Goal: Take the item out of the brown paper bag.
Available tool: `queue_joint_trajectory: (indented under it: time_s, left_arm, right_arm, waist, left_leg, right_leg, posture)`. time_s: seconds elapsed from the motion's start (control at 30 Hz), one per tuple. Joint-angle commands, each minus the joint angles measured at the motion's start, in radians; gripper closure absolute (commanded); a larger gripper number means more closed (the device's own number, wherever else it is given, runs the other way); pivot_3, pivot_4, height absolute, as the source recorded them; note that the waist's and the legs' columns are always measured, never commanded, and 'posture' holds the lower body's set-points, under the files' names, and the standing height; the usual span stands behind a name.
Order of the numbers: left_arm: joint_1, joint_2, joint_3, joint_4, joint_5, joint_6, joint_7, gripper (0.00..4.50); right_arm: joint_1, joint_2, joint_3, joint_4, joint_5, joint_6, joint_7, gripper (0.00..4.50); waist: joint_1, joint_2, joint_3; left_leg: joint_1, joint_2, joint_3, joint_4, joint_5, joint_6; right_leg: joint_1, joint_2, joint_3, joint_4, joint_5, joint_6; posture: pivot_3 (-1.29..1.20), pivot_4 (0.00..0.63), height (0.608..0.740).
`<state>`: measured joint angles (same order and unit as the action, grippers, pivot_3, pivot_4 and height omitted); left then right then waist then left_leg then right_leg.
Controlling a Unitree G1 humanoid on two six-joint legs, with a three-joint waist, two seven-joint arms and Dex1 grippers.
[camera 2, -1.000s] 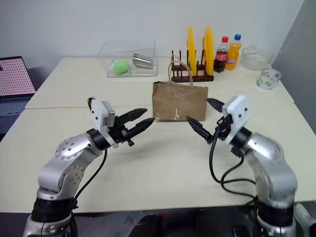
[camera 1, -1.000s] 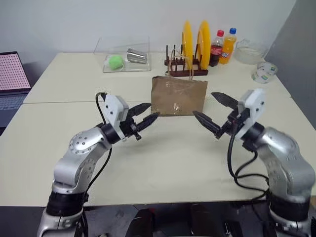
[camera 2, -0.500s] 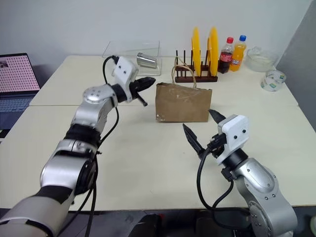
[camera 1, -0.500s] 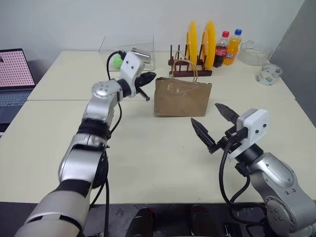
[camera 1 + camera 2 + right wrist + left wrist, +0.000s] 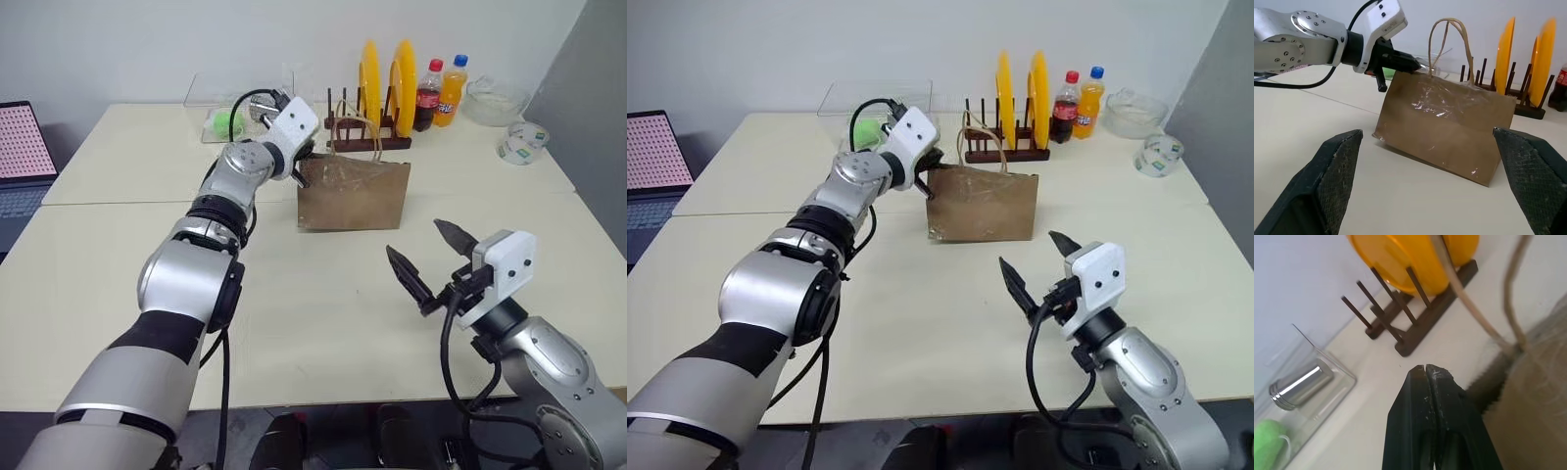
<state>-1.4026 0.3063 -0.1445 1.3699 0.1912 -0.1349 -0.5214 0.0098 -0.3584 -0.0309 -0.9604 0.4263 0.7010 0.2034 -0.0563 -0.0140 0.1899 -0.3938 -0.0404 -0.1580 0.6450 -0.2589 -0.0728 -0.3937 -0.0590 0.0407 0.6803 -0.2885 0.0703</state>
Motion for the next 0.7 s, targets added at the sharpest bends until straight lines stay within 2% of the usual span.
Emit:
queue_joint_trajectory:
  time_s: [0.03, 0.23, 0.7]
  left_arm:
    - [-0.032, -0.004, 0.003, -0.009, 0.022, 0.012, -0.095, 4.49]
    - [-0.017, 0.014, 0.006, -0.021, 0.023, -0.001, -0.337, 4.49]
    - [0.042, 0.140, 0.038, -0.121, -0.052, 0.004, -0.896, 4.49]
  right_arm:
    - [0.011, -0.029, -0.001, -0.087, 0.043, -0.043, -0.029, 0.00]
    - [0.037, -0.091, 0.001, -0.087, 0.106, -0.075, -0.060, 0.00]
    - [0.084, -0.252, -0.027, -0.087, 0.284, -0.108, -0.084, 0.00]
  waist:
    - [0.000, 0.000, 0.000]
    - [0.005, -0.001, -0.001]
    - [-0.001, -0.001, -0.001]
  left_leg:
    - [0.000, 0.000, 0.000, 0.000, 0.000, 0.000]
    - [0.000, 0.000, 0.000, 0.000, 0.000, 0.000]
    - [0.001, 0.000, 0.000, 0.001, 0.000, 0.000]
  right_leg:
    - [0.000, 0.000, 0.000, 0.000, 0.000, 0.000]
    - [0.001, 0.000, -0.001, 0.000, 0.000, 0.000]
    - [0.002, 0.000, 0.000, 0.000, 0.000, 0.000]
  posture:
    - [0.00, 0.150, 0.740]
    - [0.00, 0.150, 0.740]
    - [0.00, 0.150, 0.740]
